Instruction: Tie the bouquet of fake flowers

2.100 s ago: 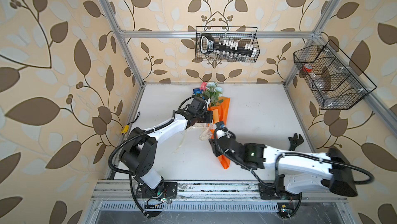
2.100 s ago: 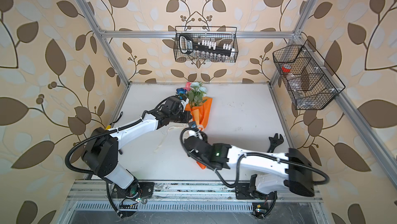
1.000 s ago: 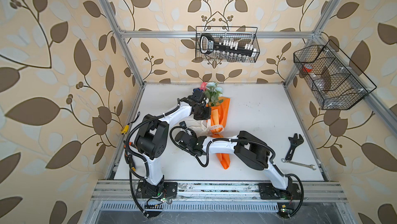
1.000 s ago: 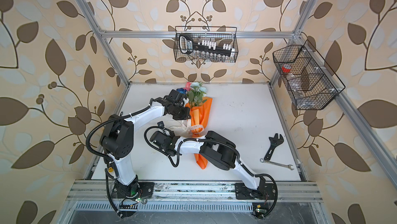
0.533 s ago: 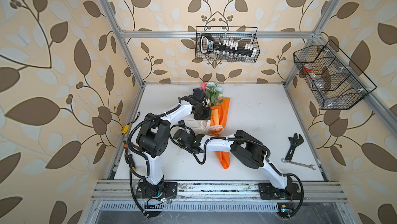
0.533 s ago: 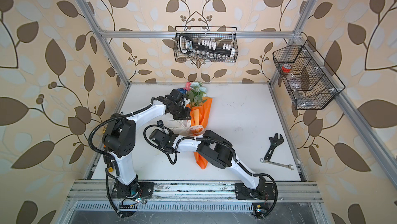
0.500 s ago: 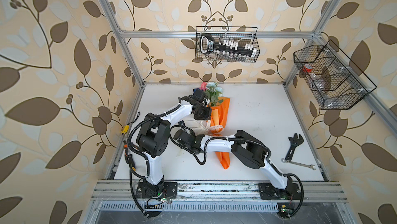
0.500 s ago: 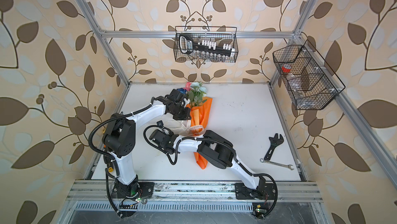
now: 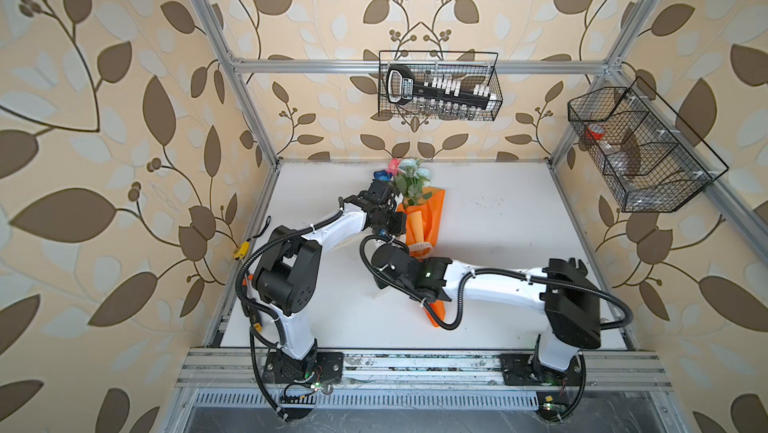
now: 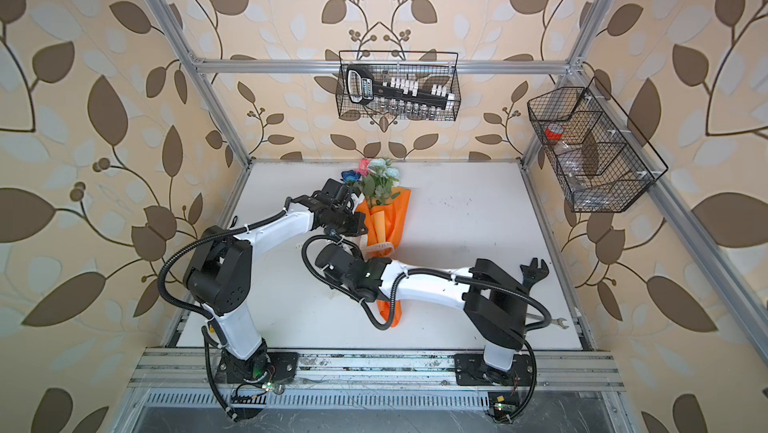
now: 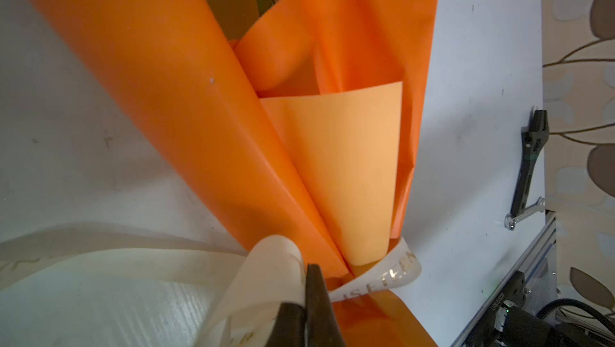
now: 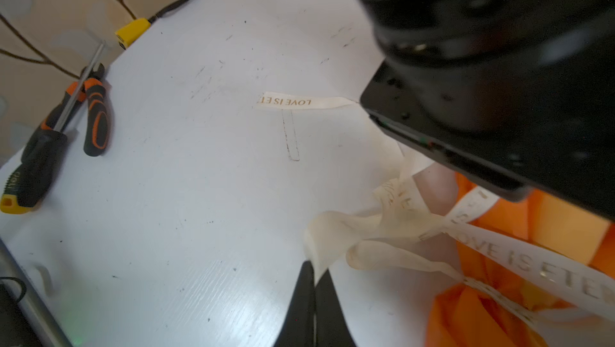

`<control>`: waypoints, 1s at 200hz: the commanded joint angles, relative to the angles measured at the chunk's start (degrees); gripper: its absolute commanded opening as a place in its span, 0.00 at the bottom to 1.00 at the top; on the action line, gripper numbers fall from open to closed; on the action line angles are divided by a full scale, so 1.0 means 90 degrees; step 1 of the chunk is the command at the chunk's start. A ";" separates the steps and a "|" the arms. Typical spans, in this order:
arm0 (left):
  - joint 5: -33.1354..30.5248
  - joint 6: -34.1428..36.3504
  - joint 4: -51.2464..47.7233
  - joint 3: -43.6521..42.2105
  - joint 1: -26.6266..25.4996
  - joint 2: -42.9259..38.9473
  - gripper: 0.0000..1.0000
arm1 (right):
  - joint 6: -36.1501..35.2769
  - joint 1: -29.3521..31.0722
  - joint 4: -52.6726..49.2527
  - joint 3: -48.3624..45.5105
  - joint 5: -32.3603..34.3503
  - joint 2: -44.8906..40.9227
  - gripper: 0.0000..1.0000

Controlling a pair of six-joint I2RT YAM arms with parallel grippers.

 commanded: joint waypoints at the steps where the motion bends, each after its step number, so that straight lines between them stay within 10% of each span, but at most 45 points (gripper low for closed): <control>1: -0.0027 -0.0127 0.0497 -0.0281 0.0056 -0.0615 0.00 | 0.0063 -0.0092 -0.0506 -0.0443 0.0439 -0.0549 0.00; 107: -0.0460 -0.0786 0.1958 -0.2457 -0.0153 -0.2520 0.00 | -0.0264 -0.2169 -0.1370 -0.2052 0.0029 -0.3359 0.00; 200: -0.1719 -0.1321 0.2129 -0.3207 -0.0489 -0.2920 0.00 | -0.0030 -0.3202 -0.1276 -0.3540 -0.0445 -0.3904 0.00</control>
